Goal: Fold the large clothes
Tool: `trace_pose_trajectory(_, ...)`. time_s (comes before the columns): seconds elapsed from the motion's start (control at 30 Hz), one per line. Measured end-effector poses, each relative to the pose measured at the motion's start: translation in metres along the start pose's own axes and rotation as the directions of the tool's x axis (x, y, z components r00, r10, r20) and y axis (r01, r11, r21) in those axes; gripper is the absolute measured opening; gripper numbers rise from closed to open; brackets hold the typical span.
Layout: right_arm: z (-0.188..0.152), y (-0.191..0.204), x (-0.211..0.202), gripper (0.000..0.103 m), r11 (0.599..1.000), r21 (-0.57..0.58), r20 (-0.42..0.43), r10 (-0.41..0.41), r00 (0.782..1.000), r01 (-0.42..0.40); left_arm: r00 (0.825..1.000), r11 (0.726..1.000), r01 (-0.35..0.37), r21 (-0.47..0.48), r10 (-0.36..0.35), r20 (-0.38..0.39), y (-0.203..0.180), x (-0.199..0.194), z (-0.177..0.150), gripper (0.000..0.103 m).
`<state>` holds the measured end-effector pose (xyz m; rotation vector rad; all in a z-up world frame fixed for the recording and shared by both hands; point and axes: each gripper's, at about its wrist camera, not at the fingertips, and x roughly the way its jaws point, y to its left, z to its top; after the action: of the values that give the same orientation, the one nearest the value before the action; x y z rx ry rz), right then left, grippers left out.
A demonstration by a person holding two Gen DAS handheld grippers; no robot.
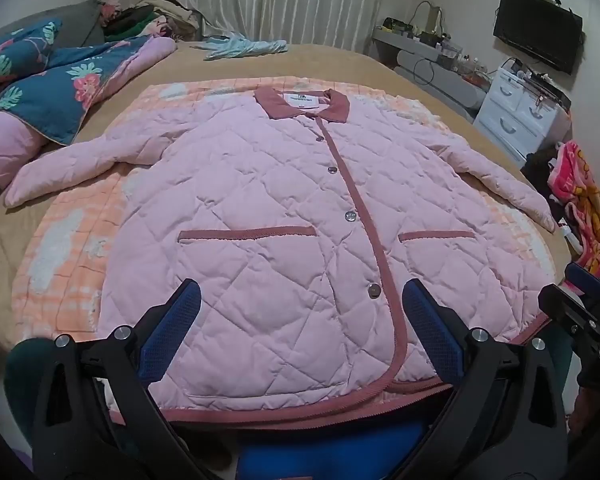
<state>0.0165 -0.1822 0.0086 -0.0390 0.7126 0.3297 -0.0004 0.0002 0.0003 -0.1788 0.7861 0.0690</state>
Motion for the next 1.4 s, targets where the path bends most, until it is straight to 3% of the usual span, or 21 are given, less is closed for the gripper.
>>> trace_pose_trajectory(1.4, -0.001, 0.002, -0.002, 0.099, 1.0, 0.013, -0.01, 0.02, 1.0, -0.019, 1.0, 1.0, 0.002, 0.006, -0.002, 0.0, -0.011, -0.007, 0.003, 0.095)
